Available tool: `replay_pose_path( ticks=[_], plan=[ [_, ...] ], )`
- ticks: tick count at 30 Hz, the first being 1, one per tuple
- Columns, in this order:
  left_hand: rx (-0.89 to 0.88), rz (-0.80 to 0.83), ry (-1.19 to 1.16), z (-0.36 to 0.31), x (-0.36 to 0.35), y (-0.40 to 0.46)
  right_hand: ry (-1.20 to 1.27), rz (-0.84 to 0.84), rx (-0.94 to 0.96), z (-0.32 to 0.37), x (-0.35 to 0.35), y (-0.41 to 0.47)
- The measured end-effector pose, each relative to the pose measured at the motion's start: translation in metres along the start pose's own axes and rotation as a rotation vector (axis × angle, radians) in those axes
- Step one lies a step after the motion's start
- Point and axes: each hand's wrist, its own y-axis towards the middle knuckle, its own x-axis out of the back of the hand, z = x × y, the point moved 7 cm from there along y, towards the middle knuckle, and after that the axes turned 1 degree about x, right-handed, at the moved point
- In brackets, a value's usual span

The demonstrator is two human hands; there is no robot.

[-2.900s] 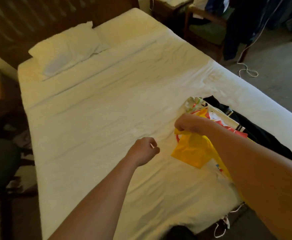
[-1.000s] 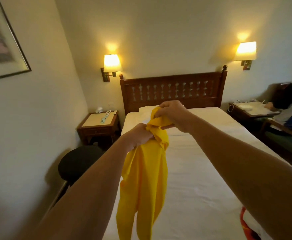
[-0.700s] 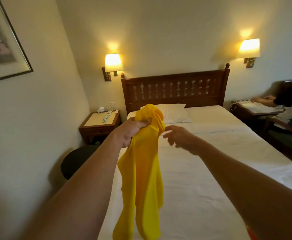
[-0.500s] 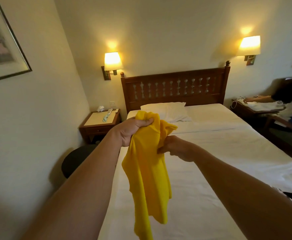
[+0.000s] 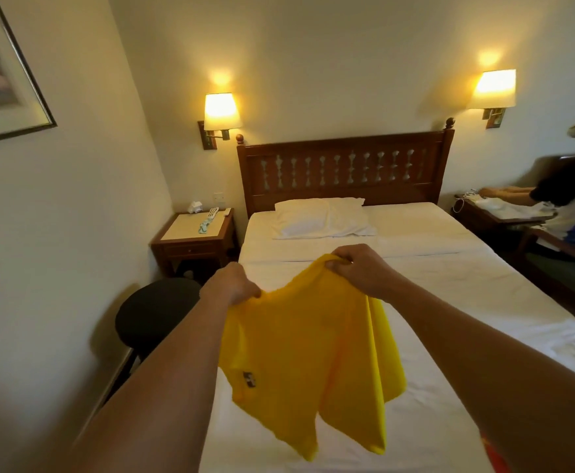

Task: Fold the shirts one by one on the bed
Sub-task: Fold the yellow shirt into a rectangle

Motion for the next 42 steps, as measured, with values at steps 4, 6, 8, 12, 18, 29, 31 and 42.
replay_pose_path(
  ticks=[4, 6, 8, 12, 18, 29, 31, 42],
  plan=[
    [-0.225, 0.229, -0.477, -0.063, -0.025, -0.024, -0.088, 0.131, 0.028, 0.013, -0.01, 0.006],
    [-0.285, 0.361, -0.527, -0.089, -0.041, -0.037, -0.111, 0.169, 0.028, 0.014, -0.009, 0.005],
    [-0.3, 0.403, -0.502, -0.097, -0.052, -0.038, -0.115, 0.174, 0.002, 0.008, -0.005, 0.002],
    [-0.369, 0.303, -0.41, -0.103, -0.057, -0.029, -0.125, 0.191, -0.088, -0.018, 0.003, -0.008],
    [-0.416, 0.209, -0.43, -0.107, -0.044, -0.019, -0.134, 0.327, -0.33, -0.106, -0.011, -0.046],
    [-0.415, 0.043, 0.118, -0.038, -0.043, 0.026, -0.114, 0.27, -0.535, -0.199, -0.023, -0.08],
    [-0.414, 0.025, 0.199, -0.028, -0.047, 0.032, -0.198, 0.294, -0.522, -0.202, -0.021, -0.075],
    [-0.26, -0.138, 0.264, -0.012, -0.037, 0.113, -0.058, -0.031, -0.47, -0.223, 0.016, 0.009]
  ],
)
